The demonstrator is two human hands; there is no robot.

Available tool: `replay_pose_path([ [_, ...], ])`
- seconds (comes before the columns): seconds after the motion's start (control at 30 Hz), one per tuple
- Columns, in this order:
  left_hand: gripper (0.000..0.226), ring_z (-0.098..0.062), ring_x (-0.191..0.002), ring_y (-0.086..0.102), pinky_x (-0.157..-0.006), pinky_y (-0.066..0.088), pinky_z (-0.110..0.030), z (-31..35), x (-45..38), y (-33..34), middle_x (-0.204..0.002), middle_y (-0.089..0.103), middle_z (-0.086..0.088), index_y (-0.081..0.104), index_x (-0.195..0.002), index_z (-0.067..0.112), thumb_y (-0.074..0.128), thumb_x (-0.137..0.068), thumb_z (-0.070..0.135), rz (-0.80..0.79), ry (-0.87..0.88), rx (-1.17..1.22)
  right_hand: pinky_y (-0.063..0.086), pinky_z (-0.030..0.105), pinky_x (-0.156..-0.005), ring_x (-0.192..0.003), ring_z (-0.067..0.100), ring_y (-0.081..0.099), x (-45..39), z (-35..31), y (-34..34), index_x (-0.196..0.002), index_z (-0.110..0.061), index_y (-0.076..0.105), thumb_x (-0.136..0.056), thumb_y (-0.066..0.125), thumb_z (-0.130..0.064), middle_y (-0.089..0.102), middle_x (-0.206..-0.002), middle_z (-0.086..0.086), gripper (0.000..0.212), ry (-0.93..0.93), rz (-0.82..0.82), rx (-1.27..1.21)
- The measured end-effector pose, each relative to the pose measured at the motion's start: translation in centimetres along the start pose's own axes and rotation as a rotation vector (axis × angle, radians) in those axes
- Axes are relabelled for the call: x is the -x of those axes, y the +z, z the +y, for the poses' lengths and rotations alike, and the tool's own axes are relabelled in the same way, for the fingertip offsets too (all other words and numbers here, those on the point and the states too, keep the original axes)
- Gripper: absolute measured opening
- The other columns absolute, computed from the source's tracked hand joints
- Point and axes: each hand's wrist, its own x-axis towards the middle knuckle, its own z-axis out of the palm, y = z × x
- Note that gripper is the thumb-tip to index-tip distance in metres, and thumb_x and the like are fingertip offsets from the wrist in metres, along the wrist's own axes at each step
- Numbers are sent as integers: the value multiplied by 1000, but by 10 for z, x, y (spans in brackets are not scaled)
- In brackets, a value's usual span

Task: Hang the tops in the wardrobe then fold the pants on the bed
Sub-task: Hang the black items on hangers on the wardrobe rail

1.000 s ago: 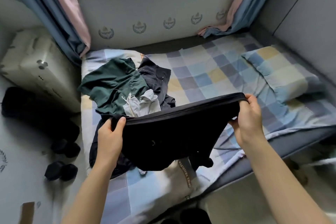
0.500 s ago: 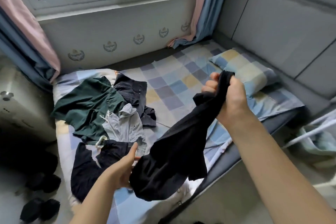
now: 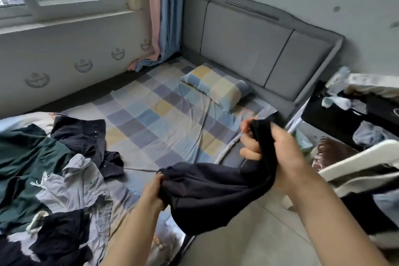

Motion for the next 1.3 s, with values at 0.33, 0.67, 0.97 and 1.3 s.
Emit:
replay_pose_path([
  [0.33, 45, -6, -63, 59, -57, 43, -18, -28, 78, 151, -72, 68, 15, 69, -74, 36, 48, -76, -4, -107, 850, -1026, 35, 4, -52, -60, -8, 51, 62, 48, -182, -88, -15, 63, -86, 43, 6, 57, -75, -8, 29, 327, 135, 1064],
  [0.67, 44, -28, -51, 40, -47, 32, -25, -96, 175, 307, -73, 52, -33, 67, -92, 28, 45, -76, -7, -666, 859, -1099, 42, 27, -102, -130, 19, 45, 118, 27, -323, -150, -20, 23, -90, 65, -22, 43, -144, 7, 74, 320, 309, 1043],
  [0.97, 43, -11, -35, 33, -37, 28, -15, -120, 181, 417, -51, 41, -3, 57, -100, 19, 34, -84, -14, -796, 764, -813, 45, 32, -77, -95, 26, 61, 161, 12, -434, -80, -23, 54, -87, 49, -10, 63, -86, 0, 15, 198, 644, 981],
  [1.3, 42, -14, -40, 43, -41, 36, -16, -171, 163, 536, -64, 45, -14, 63, -93, 22, 41, -66, 0, -1081, 649, -844, 43, 11, -71, -67, -11, 57, 211, -50, -457, -97, -24, 60, -90, 46, 8, 62, -71, -21, 36, -47, 637, 560],
])
